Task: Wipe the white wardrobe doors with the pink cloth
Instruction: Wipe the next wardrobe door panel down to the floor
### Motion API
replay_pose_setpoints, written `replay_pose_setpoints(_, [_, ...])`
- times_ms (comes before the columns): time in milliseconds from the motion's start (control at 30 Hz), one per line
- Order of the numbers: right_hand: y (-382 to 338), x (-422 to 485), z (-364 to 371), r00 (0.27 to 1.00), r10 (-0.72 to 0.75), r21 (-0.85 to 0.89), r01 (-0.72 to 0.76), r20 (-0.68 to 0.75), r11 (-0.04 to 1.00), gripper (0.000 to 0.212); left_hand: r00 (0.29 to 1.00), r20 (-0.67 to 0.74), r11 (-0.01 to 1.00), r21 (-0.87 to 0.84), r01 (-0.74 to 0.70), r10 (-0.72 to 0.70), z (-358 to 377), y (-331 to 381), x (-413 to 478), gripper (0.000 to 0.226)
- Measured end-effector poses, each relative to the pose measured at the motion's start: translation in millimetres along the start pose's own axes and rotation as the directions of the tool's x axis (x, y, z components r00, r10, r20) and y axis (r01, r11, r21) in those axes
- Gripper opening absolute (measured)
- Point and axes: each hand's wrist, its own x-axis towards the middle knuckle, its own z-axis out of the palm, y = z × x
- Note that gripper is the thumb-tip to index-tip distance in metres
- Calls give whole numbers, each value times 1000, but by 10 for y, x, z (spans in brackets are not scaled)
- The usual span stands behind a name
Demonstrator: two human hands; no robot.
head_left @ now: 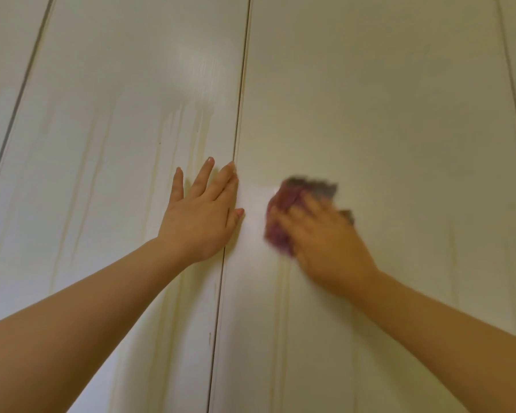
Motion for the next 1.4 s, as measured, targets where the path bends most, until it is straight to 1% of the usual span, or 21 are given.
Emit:
replay_pose_setpoints(67, [24, -183, -13, 975, -211, -32, 214, 62, 976, 47, 993, -101, 998, 0, -69, 68, 38, 59, -20, 66])
replay_pose_setpoints(100, [156, -152, -47, 972, -228, -58, 230, 50, 971, 47, 978, -158, 990, 16, -137, 137, 60, 108, -25, 70])
replay_pose_setpoints(167, [450, 27, -153, 1000, -9, -90, 10, 8, 996, 53, 948, -218, 973, 29, -230, 231, 57, 217, 2, 70])
replay_pose_setpoints(233, [646, 142, -203, 944, 324, -58, -327, -54, 943, 60, 956, -196, 975, 3, -223, 220, 24, 329, 40, 72])
replay_pose_setpoints(267, [609, 125, -184, 913, 404, -49, -406, -59, 912, 60, 961, -194, 978, -37, -205, 195, 11, 381, 63, 73])
replay_pose_setpoints(300, [499, 44, -140, 920, 387, -56, -391, -65, 919, 59, 966, -190, 980, -62, -191, 177, 12, 424, 75, 73])
replay_pose_setpoints(367, [272, -225, -43, 989, 146, -81, -145, 13, 986, 55, 964, -193, 977, -72, -200, 183, 42, 498, 100, 72])
replay_pose_setpoints(433, [426, -399, -84, 993, -67, -138, 81, 102, 987, 53, 958, -184, 969, -74, -238, 221, 69, 571, 106, 70])
replay_pose_setpoints(467, [640, -372, -150, 995, -42, -166, 56, 86, 985, 55, 953, -189, 965, -72, -254, 237, 74, 591, 101, 70])
replay_pose_setpoints(533, [1074, -226, -327, 959, 282, -169, -281, -20, 945, 61, 943, -203, 956, -80, -283, 262, 46, 652, 124, 73])
replay_pose_setpoints(600, [1175, -132, -378, 840, 540, -124, -541, -44, 832, 60, 942, -203, 954, -85, -289, 268, 1, 696, 152, 78])
replay_pose_setpoints(667, [846, -242, -265, 898, 439, -100, -440, -39, 892, 59, 946, -187, 957, -66, -281, 265, 4, 772, 189, 80])
replay_pose_setpoints(733, [478, -502, -134, 988, 147, -88, -143, 50, 986, 57, 951, -173, 960, -72, -272, 256, 28, 856, 226, 75])
replay_pose_setpoints(800, [562, -617, -159, 993, -42, -123, 55, 111, 991, 54, 953, -165, 958, -88, -272, 256, 47, 963, 258, 75])
replay_pose_setpoints(867, [887, -504, -263, 995, 83, -153, -74, 53, 985, 59, 953, -165, 958, -87, -272, 255, 54, 1045, 285, 83])
replay_pose_setpoints(967, [1116, -357, -343, 877, 478, -107, -479, -34, 871, 70, 950, -186, 960, -80, -267, 249, 63, 1129, 288, 84])
replay_pose_setpoints(1033, [892, -457, -271, 902, 430, -122, -431, -32, 894, 67, 949, -213, 964, -79, -255, 234, 64, 1176, 284, 82])
replay_pose_setpoints(1100, [720, -682, -190, 977, 209, -148, -200, 45, 968, 58, 945, -241, 965, -90, -248, 221, 51, 1233, 269, 79])
replay_pose_setpoints(1167, [897, -778, -277, 990, 74, -174, -52, 121, 983, 59, 936, -247, 955, -98, -280, 249, 22, 1340, 250, 77])
replay_pose_setpoints(1333, [1373, -596, -461, 883, 470, -156, -461, 19, 873, 75, 939, -239, 959, -75, -273, 248, 6, 1498, 302, 81])
replay_pose_setpoints(1400, [1172, -678, -360, 905, 424, -168, -416, 14, 894, 70, 945, -232, 961, -97, -258, 231, 32, 1484, 316, 83])
